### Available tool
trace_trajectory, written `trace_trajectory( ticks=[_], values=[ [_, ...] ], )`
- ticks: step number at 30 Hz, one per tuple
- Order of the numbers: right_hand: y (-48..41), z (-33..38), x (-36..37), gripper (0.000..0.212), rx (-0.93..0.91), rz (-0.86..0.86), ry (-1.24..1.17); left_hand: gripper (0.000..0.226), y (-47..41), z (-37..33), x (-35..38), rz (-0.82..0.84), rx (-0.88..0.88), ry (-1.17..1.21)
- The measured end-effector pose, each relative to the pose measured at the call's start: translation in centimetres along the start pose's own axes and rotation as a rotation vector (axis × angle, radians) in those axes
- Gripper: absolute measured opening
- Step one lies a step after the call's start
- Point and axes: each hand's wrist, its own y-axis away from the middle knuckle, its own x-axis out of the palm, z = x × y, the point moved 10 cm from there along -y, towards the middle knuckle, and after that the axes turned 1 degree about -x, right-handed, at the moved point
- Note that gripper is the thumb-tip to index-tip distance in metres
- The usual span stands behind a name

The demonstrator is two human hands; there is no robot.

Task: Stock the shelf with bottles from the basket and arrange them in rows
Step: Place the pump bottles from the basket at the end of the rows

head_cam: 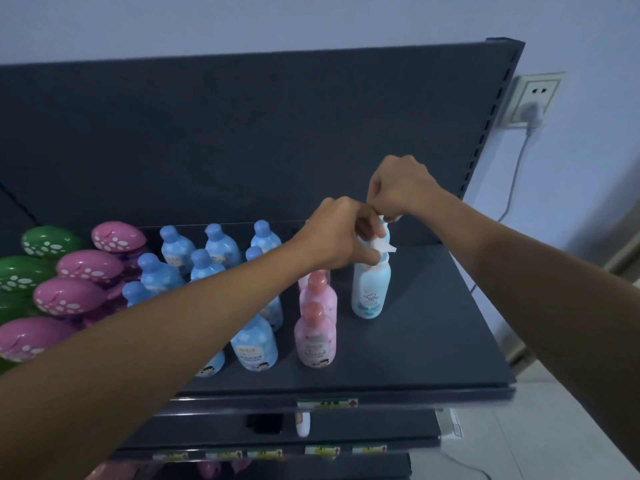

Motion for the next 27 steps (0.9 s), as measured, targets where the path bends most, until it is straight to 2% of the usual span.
trace_trajectory(
  ticks=[12, 27],
  values=[
    [-3.1, -0.8, 2.2, 0.01, 0.003, 0.092, -0.086, 0.026, -2.3, 2.1, 0.6, -0.021, -0.026, 0.038],
    [-3.9, -0.4, 3.1, 0.021, -0.035, 0.149, -0.122, 0.027, -3.1, 3.1, 0.6, -0.029, -0.057, 0.05]
  ],
)
